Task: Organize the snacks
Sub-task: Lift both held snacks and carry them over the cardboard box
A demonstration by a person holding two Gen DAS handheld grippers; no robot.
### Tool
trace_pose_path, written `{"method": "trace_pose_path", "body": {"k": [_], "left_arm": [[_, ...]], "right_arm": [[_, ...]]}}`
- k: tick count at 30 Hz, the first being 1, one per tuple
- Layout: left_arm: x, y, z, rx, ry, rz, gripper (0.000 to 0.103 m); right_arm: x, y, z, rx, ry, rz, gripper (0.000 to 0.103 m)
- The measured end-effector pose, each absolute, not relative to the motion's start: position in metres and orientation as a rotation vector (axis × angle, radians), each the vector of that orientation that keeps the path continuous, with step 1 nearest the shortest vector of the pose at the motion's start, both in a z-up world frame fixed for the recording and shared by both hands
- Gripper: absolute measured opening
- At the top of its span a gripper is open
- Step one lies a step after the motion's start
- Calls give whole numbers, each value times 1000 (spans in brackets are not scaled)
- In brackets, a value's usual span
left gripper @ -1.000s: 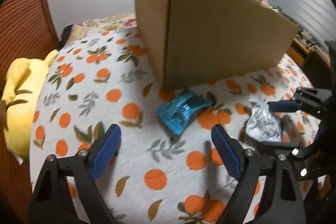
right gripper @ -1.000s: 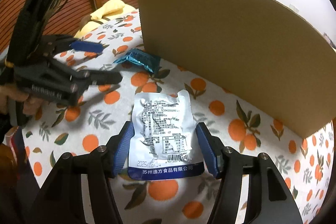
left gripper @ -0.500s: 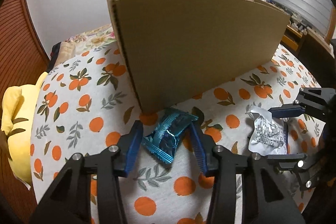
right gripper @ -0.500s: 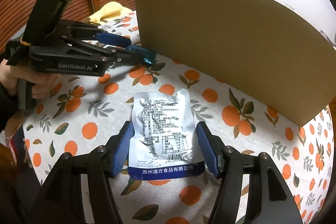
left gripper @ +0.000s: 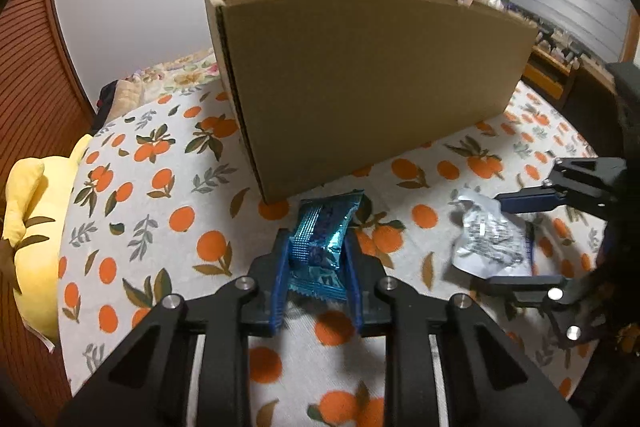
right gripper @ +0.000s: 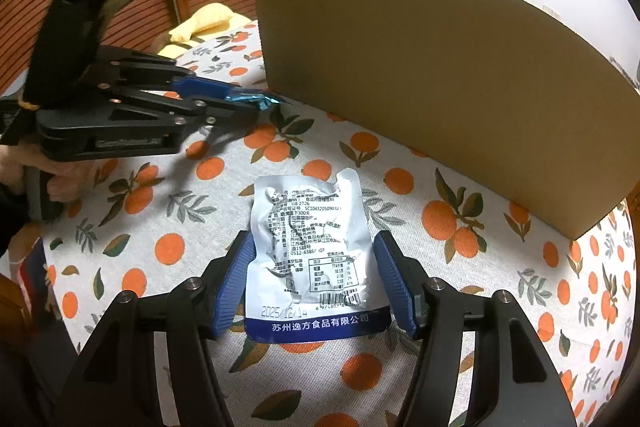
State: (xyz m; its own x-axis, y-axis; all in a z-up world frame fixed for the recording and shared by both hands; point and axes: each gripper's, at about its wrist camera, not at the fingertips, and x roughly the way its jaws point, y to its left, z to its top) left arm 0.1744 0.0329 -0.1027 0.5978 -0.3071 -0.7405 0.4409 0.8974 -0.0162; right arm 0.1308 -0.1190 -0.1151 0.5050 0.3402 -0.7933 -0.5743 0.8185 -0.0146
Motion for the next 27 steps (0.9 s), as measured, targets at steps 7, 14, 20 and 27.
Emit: {"method": "trace_pose_path", "body": {"k": [7,14,20,27], "left_arm": [[158,33,-86,144,773,-460,23],[145,21,-62,134,716,-488,23],[144,12,-40,126,669,-499,23],[145,6,-22,130,632,-498,23]], "right_arm": [[126,-123,-112,-276,874,559,63],[115,-135,-90,-258,817,546,63],[110,-148,-63,-237,757,526,63],[106,-161,-39,-221,696,498,63]]}}
